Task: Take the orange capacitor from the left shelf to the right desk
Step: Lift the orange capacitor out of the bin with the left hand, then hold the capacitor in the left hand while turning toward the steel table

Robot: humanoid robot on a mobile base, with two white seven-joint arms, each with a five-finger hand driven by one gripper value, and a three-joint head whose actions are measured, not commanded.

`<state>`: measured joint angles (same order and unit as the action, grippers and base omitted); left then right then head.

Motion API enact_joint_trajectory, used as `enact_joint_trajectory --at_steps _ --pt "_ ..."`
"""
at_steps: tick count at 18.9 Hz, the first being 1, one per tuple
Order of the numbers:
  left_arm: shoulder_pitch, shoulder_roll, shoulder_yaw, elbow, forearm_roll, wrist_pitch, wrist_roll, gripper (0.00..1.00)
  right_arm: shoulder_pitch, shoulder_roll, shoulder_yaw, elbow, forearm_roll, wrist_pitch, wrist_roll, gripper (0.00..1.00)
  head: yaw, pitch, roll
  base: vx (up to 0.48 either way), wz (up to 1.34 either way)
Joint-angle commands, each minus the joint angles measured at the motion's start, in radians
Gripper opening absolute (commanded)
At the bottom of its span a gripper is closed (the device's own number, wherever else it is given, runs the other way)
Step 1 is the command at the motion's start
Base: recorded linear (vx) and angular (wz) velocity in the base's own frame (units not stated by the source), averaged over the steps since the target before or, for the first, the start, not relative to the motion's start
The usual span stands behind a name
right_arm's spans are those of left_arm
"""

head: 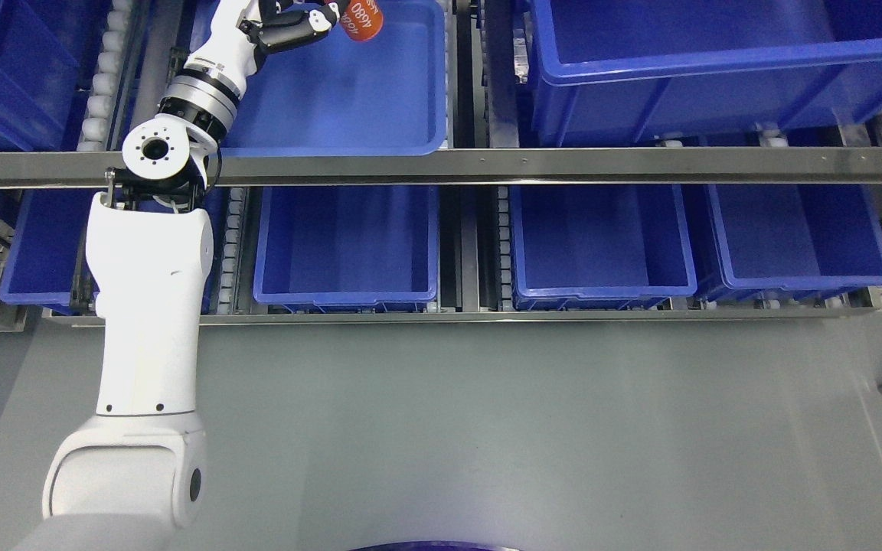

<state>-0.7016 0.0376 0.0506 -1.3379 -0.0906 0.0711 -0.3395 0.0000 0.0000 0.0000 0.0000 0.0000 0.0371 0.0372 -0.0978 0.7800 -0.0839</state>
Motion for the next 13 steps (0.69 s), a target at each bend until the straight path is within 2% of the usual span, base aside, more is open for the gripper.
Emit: enact_joint_trajectory --at_steps 1,7,13 --pt "0.083 0.021 0.038 -0.279 0.002 -0.011 0.000 0.02 0.014 -0.017 -0.011 -0.034 0.000 0.000 -0.005 1.00 0.0000 0.000 0.000 -0.092 -0.27" --pt "0.083 0.018 0.063 -0.297 0.002 -0.011 -0.001 0.02 0.014 -0.017 -0.011 -0.034 0.000 0.000 -0.005 1.00 0.0000 0.000 0.000 -0.104 -0.37" --pt "0.082 -0.005 0.061 -0.299 0.002 -0.011 -0.001 0.02 0.014 -0.017 -0.011 -0.034 0.000 0.000 -0.005 1.00 0.0000 0.000 0.000 -0.120 -0.82"
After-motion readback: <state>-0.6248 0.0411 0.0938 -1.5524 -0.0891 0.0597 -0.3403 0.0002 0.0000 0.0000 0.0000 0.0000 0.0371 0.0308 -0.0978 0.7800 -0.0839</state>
